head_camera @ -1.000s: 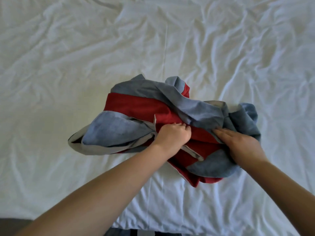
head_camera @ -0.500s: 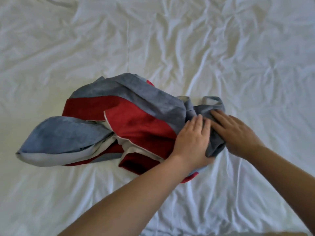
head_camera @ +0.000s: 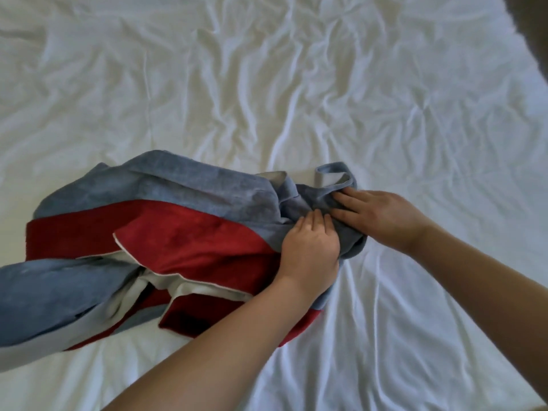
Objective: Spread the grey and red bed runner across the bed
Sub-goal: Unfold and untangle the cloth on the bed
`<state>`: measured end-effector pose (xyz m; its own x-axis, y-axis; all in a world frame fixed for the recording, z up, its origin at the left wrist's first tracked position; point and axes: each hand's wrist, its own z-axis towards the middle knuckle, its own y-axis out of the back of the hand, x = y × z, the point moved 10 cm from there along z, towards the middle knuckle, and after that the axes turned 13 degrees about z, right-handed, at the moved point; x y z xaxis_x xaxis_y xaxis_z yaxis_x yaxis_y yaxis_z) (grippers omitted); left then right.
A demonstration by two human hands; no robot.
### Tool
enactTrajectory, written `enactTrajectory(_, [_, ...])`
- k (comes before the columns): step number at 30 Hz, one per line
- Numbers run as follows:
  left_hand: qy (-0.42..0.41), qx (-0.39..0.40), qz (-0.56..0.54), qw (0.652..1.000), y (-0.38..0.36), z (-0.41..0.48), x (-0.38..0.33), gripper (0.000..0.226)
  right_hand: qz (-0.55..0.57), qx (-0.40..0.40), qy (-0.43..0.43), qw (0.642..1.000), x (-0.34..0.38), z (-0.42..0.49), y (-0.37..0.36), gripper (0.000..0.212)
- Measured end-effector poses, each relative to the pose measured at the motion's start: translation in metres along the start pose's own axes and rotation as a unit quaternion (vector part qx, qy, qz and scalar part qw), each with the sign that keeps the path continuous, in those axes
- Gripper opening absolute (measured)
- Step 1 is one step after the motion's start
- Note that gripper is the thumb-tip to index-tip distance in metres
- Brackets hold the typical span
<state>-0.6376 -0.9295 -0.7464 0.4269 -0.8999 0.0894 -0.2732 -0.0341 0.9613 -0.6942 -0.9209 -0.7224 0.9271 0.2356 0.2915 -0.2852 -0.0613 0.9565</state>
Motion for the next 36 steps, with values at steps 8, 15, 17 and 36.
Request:
enactTrajectory(8, [-0.061, -0.02, -0.038, 0.997, 0.04, 0.064, -0.068, 0.069, -0.089, 0.091, -0.111, 0.986, -0.079, -0.057, 0.036, 0.058])
enactTrajectory(15, [-0.104, -0.07, -0.064, 0.99, 0.059, 0.066, -0.043, 0.075, -0.117, 0.17, -0.219, 0.954, -0.094, -0.06, 0.03, 0.059])
enactTrajectory(17, [-0.092, -0.081, -0.077, 0.989, 0.06, 0.052, -0.002, 0.078, -0.094, 0.178, -0.231, 0.952, -0.089, -0.046, 0.033, 0.061])
enactTrajectory(36, [0.105, 0.058, -0.06, 0.991, -0.046, -0.143, 0.356, 0.083, 0.07, 0.173, -0.109, 0.976, 0.169, 0.289, -0.057, 0.094])
